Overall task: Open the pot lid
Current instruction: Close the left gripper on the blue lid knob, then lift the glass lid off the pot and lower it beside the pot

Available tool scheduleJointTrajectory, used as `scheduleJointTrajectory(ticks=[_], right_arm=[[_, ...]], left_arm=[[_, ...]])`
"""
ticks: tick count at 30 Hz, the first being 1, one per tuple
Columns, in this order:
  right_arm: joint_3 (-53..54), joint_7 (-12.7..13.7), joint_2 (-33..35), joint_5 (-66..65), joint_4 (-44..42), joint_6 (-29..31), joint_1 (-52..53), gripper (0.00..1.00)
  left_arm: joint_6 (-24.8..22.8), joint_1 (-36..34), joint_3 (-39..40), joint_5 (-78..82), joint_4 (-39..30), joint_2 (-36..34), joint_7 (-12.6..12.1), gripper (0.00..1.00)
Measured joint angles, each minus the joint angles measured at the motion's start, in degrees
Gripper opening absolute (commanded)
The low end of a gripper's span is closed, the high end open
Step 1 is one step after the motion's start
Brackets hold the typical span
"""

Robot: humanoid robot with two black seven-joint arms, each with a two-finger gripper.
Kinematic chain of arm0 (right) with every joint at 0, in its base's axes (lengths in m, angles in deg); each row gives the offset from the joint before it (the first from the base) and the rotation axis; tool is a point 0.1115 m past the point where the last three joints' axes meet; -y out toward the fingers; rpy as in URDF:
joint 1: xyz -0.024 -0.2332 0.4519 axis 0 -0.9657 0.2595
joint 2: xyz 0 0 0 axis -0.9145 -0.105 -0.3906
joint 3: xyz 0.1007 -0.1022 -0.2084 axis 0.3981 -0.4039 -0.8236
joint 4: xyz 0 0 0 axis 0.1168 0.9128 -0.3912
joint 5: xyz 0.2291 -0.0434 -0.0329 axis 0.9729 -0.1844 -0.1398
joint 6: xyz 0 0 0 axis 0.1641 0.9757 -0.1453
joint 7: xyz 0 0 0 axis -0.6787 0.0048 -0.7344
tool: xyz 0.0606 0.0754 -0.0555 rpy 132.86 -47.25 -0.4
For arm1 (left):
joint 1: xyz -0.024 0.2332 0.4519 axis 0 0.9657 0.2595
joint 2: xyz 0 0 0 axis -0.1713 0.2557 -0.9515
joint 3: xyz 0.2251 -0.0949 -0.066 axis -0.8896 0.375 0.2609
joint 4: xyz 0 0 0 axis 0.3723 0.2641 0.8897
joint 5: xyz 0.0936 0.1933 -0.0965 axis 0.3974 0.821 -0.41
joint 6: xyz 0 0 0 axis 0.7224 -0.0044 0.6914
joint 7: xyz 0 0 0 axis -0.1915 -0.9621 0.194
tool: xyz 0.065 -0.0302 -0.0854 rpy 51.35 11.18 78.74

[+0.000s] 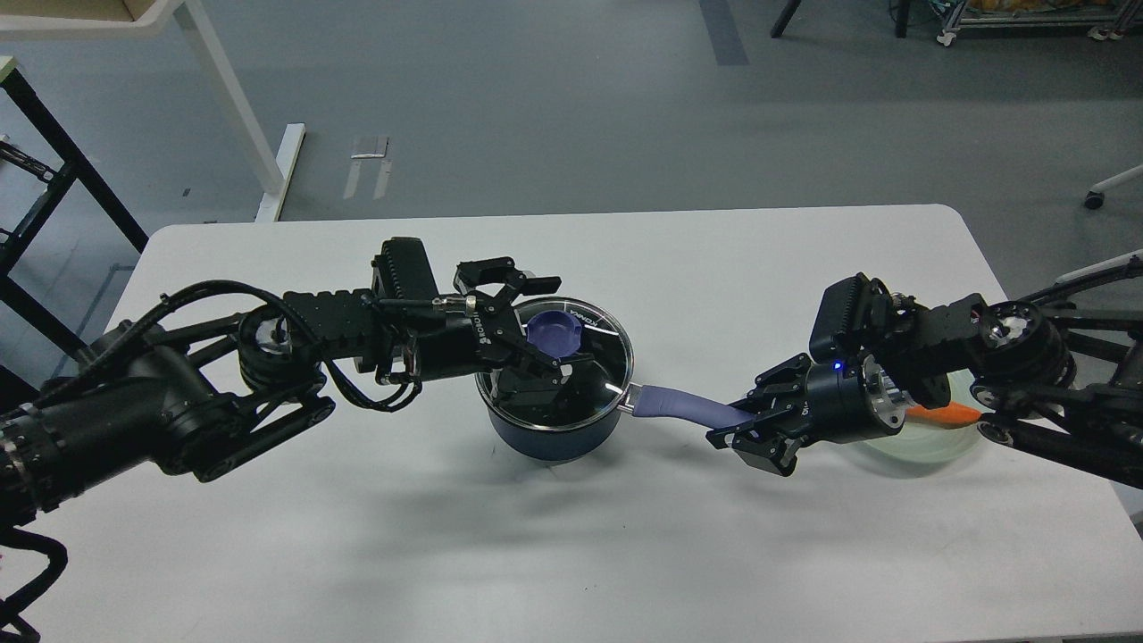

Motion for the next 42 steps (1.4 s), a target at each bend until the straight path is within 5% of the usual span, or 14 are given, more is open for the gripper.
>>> scheduleJointTrajectory(ticks=[11, 18, 24, 34, 42], right_arm=[[0.00, -0.01, 0.00, 0.15, 0.00, 0.00, -0.01, 0.29], [0.04, -0.01, 0.00, 0.17, 0.00, 0.00, -0.09, 0.29], [0.03, -0.03, 0.05, 0.16, 0.00, 0.00, -0.11, 0.29], [0.03, 0.03, 0.06, 0.17, 0.01, -0.03, -0.10, 0.29], [0.00, 0.00, 0.19, 0.17, 0.00, -0.03, -0.18, 0.29]], left_arm=[[0.01, 0.74, -0.71, 0.00, 2.48, 1.34, 0.00, 0.95], [0.14, 1.00, -1.25, 0.00, 2.54, 1.66, -0.02, 0.55], [1.41, 1.01, -1.25, 0.02, 2.64, 2.02, -0.04, 0.33], [3.06, 0.03, -0.96, -0.73, 1.47, 0.78, 0.06, 0.34], [3.07, -2.54, -0.93, -5.65, -2.08, -7.71, -0.01, 0.35]])
